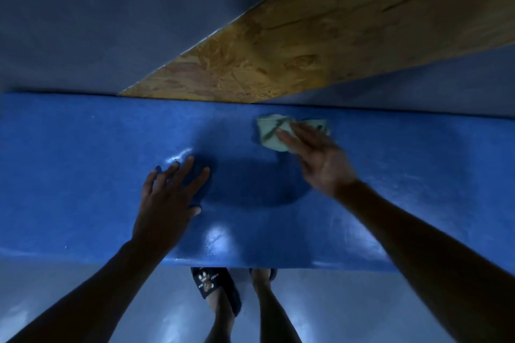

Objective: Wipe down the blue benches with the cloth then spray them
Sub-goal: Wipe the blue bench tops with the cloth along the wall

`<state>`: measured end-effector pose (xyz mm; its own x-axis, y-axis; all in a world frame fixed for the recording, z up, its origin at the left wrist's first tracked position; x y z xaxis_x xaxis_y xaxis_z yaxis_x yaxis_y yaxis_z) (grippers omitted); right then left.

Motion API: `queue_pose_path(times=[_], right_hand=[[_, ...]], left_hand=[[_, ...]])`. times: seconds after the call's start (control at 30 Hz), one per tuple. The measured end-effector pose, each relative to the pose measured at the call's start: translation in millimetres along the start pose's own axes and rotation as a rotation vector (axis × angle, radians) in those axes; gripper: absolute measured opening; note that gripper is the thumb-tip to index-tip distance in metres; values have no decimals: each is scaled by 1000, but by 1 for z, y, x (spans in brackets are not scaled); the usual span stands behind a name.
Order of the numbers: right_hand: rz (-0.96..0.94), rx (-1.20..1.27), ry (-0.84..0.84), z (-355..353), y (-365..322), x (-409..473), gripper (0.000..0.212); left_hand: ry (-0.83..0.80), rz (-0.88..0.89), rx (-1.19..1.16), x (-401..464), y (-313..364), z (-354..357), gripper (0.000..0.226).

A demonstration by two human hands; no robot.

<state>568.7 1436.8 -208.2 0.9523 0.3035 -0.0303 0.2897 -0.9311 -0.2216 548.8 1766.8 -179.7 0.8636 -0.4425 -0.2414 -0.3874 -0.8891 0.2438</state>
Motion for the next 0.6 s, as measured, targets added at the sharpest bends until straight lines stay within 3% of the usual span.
queue_pose_path(times=[0.07, 0.17, 0.37, 0.5, 0.6], right_hand=[[164, -39, 8, -9, 49, -24, 48], [578, 40, 95, -21, 85, -59, 48], [1062, 81, 295, 4, 6, -1, 64], [992, 126, 282, 16, -81, 55, 65], [689, 179, 144, 24, -149, 77, 70]], left_hand=[[-6, 2, 0, -1, 0, 0, 101], [1, 8, -6, 1, 0, 0, 99], [-41, -14, -44, 2, -6, 3, 94], [-46, -16, -46, 5, -10, 3, 91], [-59, 1, -50, 4, -14, 1, 94]])
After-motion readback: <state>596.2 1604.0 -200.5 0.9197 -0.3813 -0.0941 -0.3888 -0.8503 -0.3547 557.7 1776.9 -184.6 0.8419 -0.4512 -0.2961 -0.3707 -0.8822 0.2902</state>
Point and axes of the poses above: each hand's wrist, its own x-axis towards the middle knuckle, its own z-axis out of the palm, y = z × x, the point moved 2 cm from there along x, towards the middle knuckle, and after that the axes turned 7 degrees about -x, right-handed, at the moved point
